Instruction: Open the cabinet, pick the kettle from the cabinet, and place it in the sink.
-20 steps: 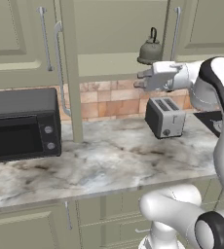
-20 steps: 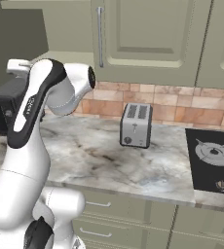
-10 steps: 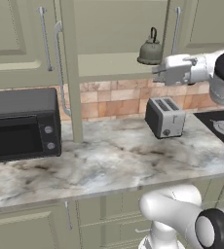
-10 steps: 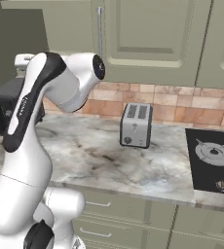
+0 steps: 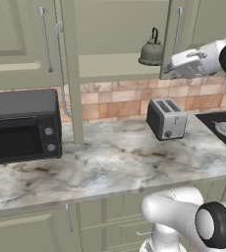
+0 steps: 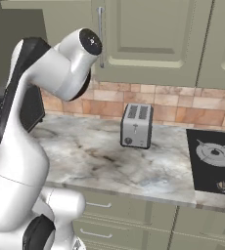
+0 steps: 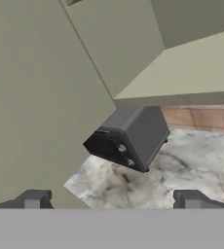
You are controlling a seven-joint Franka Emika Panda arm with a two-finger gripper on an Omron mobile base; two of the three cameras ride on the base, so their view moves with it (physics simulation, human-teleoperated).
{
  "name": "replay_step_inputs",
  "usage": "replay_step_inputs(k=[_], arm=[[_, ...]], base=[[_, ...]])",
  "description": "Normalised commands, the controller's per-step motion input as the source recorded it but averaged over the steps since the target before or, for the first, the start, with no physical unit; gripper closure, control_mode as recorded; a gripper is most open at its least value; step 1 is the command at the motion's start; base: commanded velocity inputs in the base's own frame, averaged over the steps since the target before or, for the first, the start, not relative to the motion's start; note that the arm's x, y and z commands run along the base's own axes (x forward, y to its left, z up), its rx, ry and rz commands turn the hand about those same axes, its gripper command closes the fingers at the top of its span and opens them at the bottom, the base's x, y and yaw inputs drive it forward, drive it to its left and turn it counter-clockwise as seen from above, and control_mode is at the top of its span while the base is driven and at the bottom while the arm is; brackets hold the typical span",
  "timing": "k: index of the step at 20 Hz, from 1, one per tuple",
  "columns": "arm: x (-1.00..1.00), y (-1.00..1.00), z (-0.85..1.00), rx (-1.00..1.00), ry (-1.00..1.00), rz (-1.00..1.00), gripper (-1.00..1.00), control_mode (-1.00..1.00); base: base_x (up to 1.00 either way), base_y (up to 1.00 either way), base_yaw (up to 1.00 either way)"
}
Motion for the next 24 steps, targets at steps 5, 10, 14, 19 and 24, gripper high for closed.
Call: replay_step_inputs(k=[5, 10, 14, 19, 24], arm=[[0.02, -0.3, 0.07, -0.29, 0.0, -0.19, -1.0, -1.0], [0.1, -0.34, 0.05, -0.17, -0.01, -0.17, -1.0, -1.0], [0.13, -0.35, 0.01, -0.05, -0.04, -0.09, -1.0, -1.0], [0.22, -0.32, 0.0, -0.01, 0.0, -0.07, -1.0, -1.0], [0.32, -0.24, 0.0, 0.0, -0.05, -0.06, -1.0, -1.0]], base=[[0.0, 0.0, 0.0], [0.0, 0.0, 0.0], [0.0, 0.0, 0.0], [0.0, 0.0, 0.0], [0.0, 0.0, 0.0]])
